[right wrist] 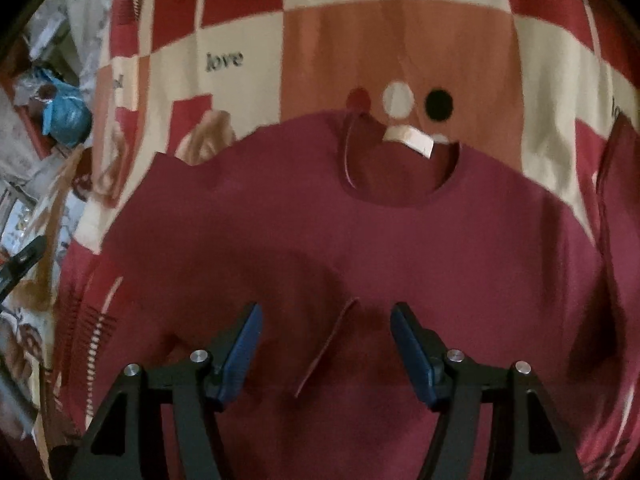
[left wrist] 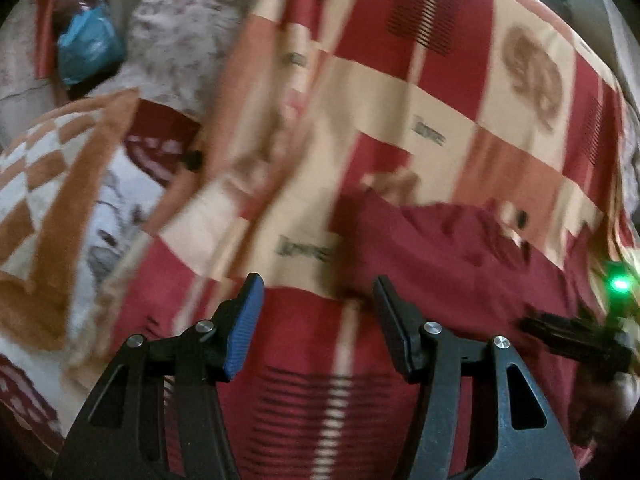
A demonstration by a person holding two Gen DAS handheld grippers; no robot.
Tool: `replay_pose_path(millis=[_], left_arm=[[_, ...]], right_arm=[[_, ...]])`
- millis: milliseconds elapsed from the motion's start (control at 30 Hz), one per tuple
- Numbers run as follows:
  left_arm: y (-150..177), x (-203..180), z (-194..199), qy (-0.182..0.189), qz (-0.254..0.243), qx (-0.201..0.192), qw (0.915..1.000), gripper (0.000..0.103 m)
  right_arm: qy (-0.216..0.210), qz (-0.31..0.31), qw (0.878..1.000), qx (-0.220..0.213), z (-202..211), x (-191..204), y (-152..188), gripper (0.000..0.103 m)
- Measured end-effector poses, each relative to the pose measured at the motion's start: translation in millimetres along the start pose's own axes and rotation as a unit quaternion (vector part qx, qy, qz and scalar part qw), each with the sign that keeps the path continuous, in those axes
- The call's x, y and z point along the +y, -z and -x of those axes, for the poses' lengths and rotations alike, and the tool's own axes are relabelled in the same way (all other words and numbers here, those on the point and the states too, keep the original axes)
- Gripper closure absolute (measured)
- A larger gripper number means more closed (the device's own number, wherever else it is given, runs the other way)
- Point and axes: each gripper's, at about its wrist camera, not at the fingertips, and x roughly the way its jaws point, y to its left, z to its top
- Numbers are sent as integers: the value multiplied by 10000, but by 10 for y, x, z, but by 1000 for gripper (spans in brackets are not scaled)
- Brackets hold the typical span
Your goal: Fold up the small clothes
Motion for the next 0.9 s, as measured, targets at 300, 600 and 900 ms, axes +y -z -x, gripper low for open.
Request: replay_pose_path(millis=[300,600,900], left_arm=[[189,-300,-164,135,-255,394,9988,47],[349,-459,-180,447,-193,723,9962,47],[540,-659,-415,609,-363,1359,9882,47]], right_arm=[[31,68,9944,-1057,701,-182,-87,98],[936,-456,9864,-1268,1052,-876,-45,98],[1234,-879,9865,-626,747,-1269,18,71]])
